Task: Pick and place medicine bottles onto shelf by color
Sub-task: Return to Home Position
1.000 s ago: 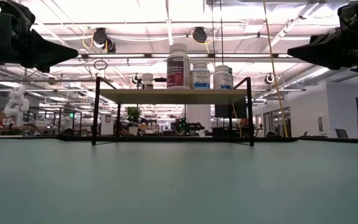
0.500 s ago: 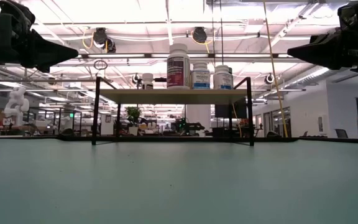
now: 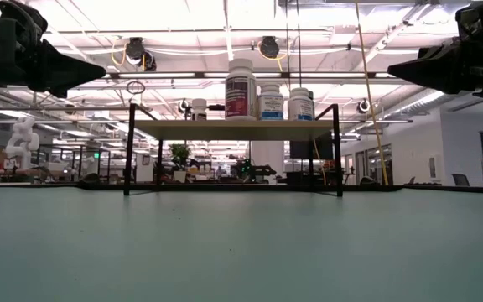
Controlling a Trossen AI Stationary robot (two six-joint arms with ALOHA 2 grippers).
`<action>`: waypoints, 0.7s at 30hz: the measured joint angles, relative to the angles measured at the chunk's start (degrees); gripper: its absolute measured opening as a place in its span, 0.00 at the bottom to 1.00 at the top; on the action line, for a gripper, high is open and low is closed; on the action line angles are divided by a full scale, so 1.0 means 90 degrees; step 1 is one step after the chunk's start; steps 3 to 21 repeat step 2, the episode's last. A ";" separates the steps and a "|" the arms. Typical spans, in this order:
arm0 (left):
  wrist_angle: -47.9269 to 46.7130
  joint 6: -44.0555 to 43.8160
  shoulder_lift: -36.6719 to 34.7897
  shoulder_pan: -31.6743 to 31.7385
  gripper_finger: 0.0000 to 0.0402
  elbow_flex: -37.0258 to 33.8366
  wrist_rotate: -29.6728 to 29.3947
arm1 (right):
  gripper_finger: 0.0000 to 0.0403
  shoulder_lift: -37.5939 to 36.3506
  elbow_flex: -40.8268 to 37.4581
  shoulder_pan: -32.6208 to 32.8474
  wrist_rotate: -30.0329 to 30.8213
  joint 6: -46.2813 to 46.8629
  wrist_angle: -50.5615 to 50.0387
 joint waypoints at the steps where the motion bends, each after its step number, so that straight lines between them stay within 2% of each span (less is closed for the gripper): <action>1: 0.0000 0.0000 0.0001 -0.0001 0.06 0.0000 0.0000 | 0.00 0.0000 0.0000 -0.0001 -0.0001 0.0002 0.0002; 21: 0.0000 0.0000 0.0000 -0.0002 0.06 0.0000 0.0000 | 0.00 0.0000 0.0000 0.0001 -0.0001 0.0000 0.0002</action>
